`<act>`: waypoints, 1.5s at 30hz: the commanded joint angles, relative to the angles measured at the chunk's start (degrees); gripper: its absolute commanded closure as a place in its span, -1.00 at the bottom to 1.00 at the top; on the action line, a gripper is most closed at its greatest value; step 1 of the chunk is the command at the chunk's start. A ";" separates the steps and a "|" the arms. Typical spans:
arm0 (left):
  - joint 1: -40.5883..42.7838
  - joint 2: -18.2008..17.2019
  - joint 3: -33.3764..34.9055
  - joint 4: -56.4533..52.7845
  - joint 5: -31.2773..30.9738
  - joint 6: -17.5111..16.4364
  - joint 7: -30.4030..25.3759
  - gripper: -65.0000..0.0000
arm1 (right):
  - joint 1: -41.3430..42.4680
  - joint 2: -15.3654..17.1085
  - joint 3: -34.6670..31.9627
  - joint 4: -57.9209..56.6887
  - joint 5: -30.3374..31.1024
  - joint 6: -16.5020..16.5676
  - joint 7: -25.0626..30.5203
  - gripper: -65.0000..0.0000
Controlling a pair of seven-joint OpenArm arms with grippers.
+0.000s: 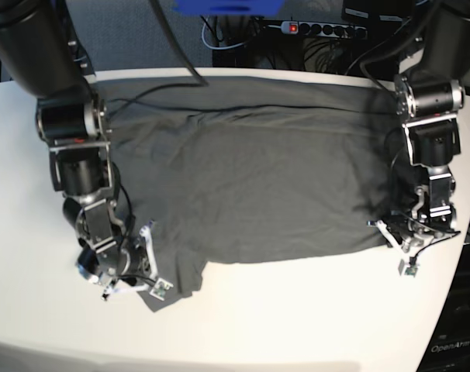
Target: Fold the T-shirt properly
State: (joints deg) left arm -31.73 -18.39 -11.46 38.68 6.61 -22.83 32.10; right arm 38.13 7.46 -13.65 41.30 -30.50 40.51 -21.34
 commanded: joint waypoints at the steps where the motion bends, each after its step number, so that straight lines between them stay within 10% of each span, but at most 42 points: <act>1: -1.64 -0.73 -0.10 0.66 -0.15 0.19 -0.58 0.92 | 3.15 0.14 -0.02 -0.02 0.30 -0.51 1.08 0.96; 31: 0.30 -0.73 -0.10 0.93 -0.15 0.28 -0.67 0.92 | 4.73 6.82 -3.63 -7.50 0.13 -0.51 10.40 0.95; 45: 0.30 -0.73 -0.10 0.75 -0.06 0.28 -0.67 0.92 | 3.50 7.44 -6.97 -7.50 0.13 -0.51 10.40 0.25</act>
State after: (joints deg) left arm -30.48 -18.57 -11.46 39.05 5.98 -22.68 30.59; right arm 39.81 14.44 -20.67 32.99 -30.55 39.83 -11.29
